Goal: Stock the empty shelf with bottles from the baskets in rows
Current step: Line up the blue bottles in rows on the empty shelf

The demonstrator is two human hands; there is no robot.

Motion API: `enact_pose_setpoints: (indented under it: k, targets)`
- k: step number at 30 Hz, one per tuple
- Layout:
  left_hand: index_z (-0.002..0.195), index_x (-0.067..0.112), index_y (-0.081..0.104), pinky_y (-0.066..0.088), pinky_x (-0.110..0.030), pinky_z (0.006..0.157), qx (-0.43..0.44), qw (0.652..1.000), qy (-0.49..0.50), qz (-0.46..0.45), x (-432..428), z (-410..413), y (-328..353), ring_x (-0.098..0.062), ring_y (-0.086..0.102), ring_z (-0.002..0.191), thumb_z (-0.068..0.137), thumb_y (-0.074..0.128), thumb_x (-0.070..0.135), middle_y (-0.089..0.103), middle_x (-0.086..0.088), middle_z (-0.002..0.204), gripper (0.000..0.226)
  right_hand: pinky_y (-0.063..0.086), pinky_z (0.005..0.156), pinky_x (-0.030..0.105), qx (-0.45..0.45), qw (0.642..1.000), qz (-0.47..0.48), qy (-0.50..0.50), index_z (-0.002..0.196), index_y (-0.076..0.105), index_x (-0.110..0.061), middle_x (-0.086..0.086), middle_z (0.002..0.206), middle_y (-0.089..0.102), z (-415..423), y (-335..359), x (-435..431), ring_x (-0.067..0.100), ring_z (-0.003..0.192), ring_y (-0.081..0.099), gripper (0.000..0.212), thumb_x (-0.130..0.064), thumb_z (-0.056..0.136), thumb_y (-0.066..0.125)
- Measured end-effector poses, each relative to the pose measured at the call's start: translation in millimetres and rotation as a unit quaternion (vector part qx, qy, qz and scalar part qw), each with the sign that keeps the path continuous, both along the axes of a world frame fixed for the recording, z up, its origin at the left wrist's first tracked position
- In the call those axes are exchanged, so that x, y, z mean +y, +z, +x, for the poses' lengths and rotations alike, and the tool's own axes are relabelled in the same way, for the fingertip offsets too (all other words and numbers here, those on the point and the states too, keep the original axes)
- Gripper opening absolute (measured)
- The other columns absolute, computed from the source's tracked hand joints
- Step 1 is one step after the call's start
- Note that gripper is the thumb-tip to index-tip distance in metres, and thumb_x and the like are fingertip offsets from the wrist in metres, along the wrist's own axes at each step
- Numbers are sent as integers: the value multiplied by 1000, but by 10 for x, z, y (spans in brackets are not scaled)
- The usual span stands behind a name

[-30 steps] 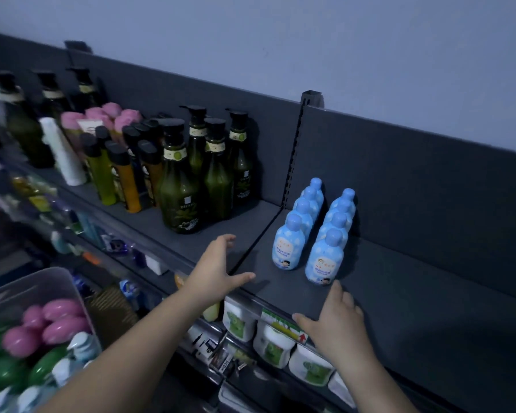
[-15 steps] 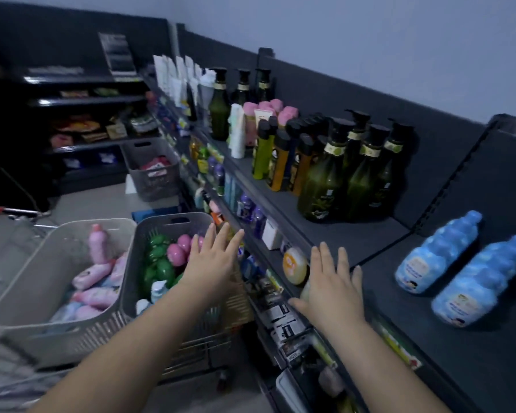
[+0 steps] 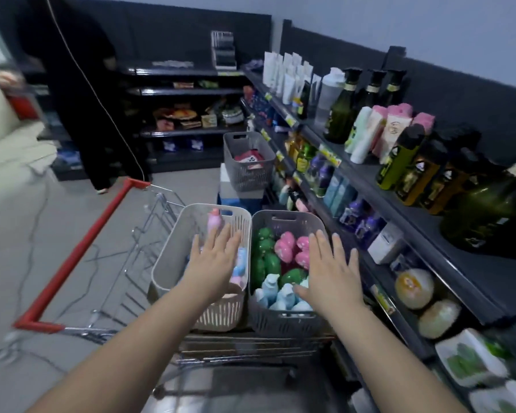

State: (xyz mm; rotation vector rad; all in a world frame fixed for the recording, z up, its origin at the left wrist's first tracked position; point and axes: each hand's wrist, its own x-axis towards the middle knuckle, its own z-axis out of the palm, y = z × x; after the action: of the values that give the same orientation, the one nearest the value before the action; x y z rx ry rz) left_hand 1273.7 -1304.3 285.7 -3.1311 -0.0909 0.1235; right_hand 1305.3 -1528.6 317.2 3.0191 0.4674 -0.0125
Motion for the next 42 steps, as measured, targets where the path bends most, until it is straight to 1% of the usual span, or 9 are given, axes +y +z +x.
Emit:
enact_pose_setpoints:
  k: [12,20,26,30,33,35,36,39,42]
  targets:
    - [155,17,-12,2,-55,121,47,996,71,-10,1560,-297,-359,-29,-12,150,79,61,68,-15,-7,163,117,6,120,56,50,997,31,44,157,-2,-15,2,165,-5,45,-374,1535,25,152,-5,95,-57,90,51]
    - [156,16,-10,-4,-46,121,83,990,101,-54,1801,-219,-637,-26,-11,151,92,41,67,-10,-8,164,96,8,121,53,103,992,16,64,157,1,-16,1,165,0,355,-658,1838,25,151,-1,87,-49,93,50]
    - [156,13,-8,-3,-39,123,141,979,133,-63,1987,6,-972,-25,-11,151,89,45,68,-9,-9,164,102,4,121,52,150,982,13,111,157,0,-16,0,165,0,697,-1067,2094,26,151,-4,89,-49,92,52]
    - [156,10,-3,0,-38,123,144,979,137,-34,2115,380,-1039,-24,-5,151,93,48,52,-3,-9,164,91,3,122,48,169,975,25,141,157,3,-15,1,165,4,1071,-1246,2248,25,151,-1,90,-44,90,56]
    - [156,10,4,-3,-36,121,154,980,121,-22,2040,620,-1185,-23,-1,151,95,48,49,4,-7,164,84,13,119,42,198,966,-20,167,152,24,-11,8,158,27,1295,-1400,2317,28,146,20,72,-36,91,54]
    - [156,11,9,-2,-36,121,183,977,109,-21,1974,718,-1363,-24,1,151,97,47,46,8,-6,164,78,31,103,35,245,948,-61,195,131,49,-12,9,135,54,1381,-1472,2386,29,124,46,44,-30,91,52]
    - [156,11,11,1,-38,121,199,974,105,-21,1955,763,-1471,-25,3,151,97,46,41,11,-7,164,74,33,98,34,269,933,-95,217,123,55,-14,8,126,59,1410,-1488,2421,27,116,51,36,-29,91,52]
    - [152,9,22,20,-40,119,248,960,125,-28,1912,854,-1748,-31,24,144,92,49,29,29,-12,156,68,30,105,37,306,891,-210,262,126,58,-18,5,130,57,1487,-1637,2538,24,121,50,36,-31,92,53]
    - [145,10,33,36,-39,107,304,932,188,-59,1863,910,-1875,-31,42,133,95,50,22,42,-12,145,55,35,104,39,328,877,-252,244,135,52,-20,2,141,51,1569,-1873,2678,24,130,48,39,-24,97,49]
